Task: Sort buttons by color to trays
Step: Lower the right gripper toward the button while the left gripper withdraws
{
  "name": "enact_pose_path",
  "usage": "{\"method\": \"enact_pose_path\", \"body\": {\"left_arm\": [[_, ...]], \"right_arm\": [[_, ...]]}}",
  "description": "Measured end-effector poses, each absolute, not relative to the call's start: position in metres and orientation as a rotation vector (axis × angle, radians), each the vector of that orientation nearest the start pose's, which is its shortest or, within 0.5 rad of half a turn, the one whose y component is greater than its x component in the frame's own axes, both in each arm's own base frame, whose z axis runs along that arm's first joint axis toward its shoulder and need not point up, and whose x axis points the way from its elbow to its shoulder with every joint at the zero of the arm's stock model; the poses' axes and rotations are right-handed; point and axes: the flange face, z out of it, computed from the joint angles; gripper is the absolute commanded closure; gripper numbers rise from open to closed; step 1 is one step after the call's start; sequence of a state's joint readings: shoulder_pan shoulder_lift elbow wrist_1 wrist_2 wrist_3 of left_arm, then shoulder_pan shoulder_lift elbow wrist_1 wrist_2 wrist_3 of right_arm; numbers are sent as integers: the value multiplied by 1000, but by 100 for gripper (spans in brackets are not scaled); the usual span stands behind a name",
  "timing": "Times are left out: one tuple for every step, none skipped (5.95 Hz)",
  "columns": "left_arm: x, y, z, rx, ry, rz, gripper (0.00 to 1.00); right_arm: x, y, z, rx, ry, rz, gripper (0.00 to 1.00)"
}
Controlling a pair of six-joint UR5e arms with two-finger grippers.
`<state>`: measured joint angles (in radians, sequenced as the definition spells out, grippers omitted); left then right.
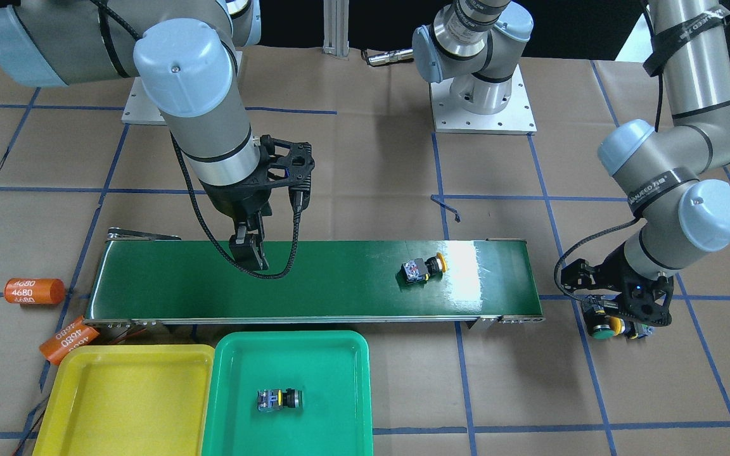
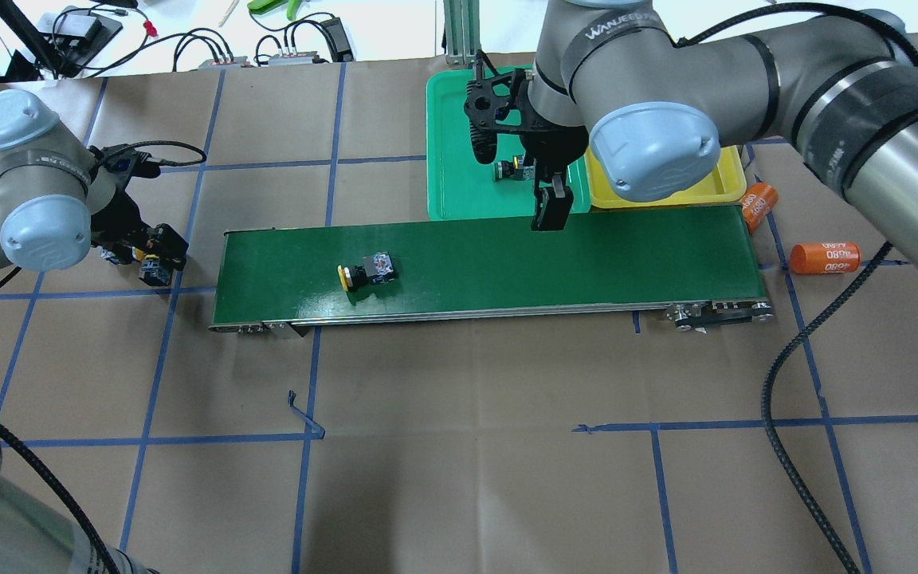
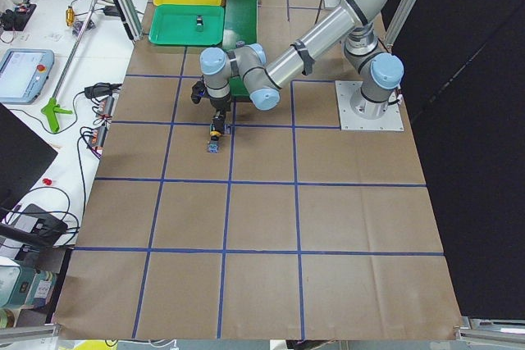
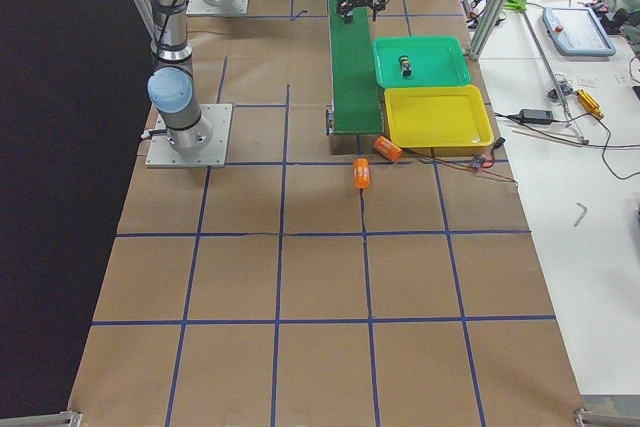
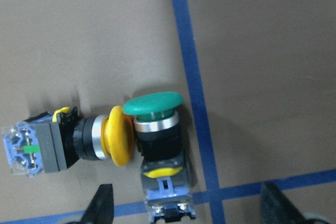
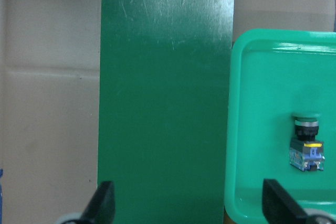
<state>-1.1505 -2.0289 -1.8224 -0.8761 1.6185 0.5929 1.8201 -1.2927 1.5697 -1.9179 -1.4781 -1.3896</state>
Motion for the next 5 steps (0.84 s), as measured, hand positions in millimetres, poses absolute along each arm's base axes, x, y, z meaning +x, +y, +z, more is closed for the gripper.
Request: {"method": "enact_pose_path", "body": {"left_arm": [[124,-582,168,252,3093,50,83],[123,-579,163,248,3086,35,99],[125,-581,167,251,3066,22,100],[127,-584,177,259,3038,5,100],[127,-589,192,267,3018,-30,100]], "right_arm": [[308,-541,361,-2283,2087,-165,0],[332,-537,348,-2299,2070,-174,0],[355,-537,329,-2302,2073,-204,0],[378,-537,307,-2283,2093,-219,0],[391,-534,288,-2272,2099,-203,0]]}}
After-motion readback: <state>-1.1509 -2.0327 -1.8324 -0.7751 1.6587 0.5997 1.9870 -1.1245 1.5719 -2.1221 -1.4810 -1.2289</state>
